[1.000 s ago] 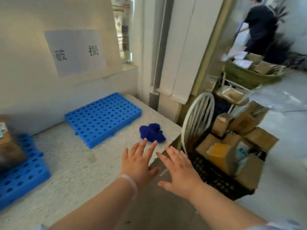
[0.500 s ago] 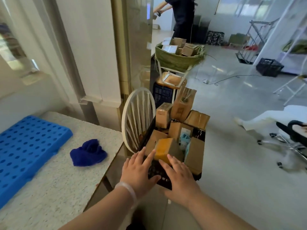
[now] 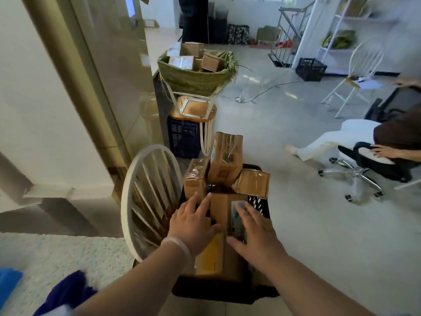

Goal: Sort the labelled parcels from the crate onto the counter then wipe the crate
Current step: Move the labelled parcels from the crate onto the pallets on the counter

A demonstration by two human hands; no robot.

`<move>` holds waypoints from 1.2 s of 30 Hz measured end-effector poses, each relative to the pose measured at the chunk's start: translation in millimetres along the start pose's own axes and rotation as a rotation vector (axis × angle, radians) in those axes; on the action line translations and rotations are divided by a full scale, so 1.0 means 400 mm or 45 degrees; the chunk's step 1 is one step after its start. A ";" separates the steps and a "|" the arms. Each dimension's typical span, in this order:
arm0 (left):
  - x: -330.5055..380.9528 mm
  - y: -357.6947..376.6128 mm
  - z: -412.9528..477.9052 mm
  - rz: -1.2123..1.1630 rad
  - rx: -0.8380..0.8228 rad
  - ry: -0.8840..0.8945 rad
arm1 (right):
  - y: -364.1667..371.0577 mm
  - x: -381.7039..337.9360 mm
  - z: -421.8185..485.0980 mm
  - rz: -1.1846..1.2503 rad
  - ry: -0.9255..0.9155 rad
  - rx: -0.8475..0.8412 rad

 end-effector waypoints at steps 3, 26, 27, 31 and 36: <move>0.001 -0.014 0.092 -0.069 0.013 -0.007 | -0.012 0.002 0.063 0.027 0.051 0.027; 0.114 0.012 0.542 -0.628 -0.064 -0.462 | -0.138 0.058 0.607 0.586 0.397 -0.131; 0.119 0.019 0.544 -0.649 -0.048 -0.479 | -0.135 0.057 0.610 0.612 0.385 -0.145; 0.125 0.018 0.535 -0.697 0.052 -0.529 | -0.136 0.059 0.598 0.713 0.367 -0.121; 0.146 -0.002 0.498 -0.787 0.151 -0.510 | -0.169 0.058 0.563 0.812 0.352 -0.100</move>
Point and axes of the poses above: each hand's wrist, its own z-axis towards the middle knuckle, its own y-axis out of the palm, x = y × z, the point moved 4 cm from there along z, towards the middle knuckle, and after that the axes turned 5 degrees about x, right-handed, at the moved point
